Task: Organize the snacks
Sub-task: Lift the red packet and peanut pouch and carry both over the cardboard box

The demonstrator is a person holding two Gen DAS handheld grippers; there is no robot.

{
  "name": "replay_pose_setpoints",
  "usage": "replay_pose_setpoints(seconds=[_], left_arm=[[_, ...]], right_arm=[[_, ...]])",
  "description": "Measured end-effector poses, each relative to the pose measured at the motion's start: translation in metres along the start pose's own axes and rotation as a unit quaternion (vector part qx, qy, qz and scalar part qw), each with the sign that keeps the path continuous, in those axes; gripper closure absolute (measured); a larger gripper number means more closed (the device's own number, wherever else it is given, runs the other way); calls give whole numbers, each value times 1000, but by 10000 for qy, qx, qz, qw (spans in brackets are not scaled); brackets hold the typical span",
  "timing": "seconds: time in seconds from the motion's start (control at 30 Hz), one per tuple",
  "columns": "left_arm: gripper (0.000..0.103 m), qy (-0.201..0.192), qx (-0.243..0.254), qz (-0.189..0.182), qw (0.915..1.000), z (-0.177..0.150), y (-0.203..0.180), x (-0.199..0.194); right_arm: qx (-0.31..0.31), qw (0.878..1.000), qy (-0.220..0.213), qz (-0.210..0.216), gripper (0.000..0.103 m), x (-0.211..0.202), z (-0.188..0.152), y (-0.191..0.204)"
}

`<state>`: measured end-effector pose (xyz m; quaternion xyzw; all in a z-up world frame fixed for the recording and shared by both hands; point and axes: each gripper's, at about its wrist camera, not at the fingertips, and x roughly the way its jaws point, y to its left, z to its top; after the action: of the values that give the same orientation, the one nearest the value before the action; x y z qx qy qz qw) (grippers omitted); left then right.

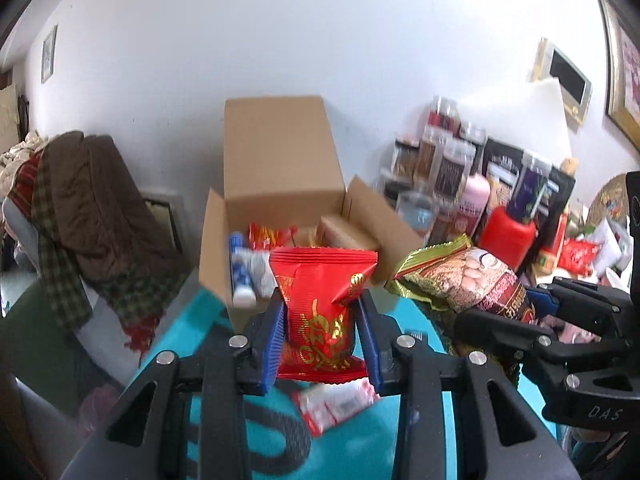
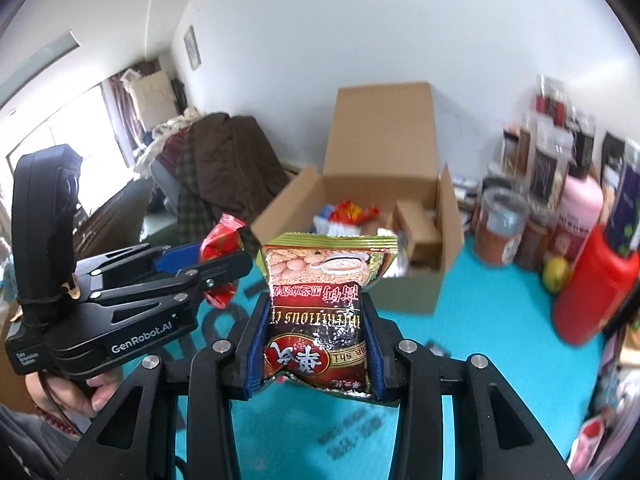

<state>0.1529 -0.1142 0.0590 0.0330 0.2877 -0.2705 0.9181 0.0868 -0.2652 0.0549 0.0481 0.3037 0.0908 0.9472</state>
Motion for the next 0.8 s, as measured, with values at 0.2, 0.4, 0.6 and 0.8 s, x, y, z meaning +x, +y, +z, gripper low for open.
replay_pose_setpoints(seconds=[0.2, 0.4, 0.6, 0.8], left_arm=[[69, -273, -69, -7, 9996, 34, 8, 13], [69, -459, -100, 4, 9989, 64, 15, 36], [69, -572, -168, 96, 9982, 89, 23, 62], [69, -596, -272, 257, 9975, 103, 35, 92]], right_arm=[[-110, 9995, -312, -18, 63, 3, 33, -4], [-142, 9980, -611, -4, 63, 15, 65, -17], [-165, 9966, -810, -26, 63, 39, 92, -31], [-137, 9962, -858, 35, 63, 73, 110, -46]])
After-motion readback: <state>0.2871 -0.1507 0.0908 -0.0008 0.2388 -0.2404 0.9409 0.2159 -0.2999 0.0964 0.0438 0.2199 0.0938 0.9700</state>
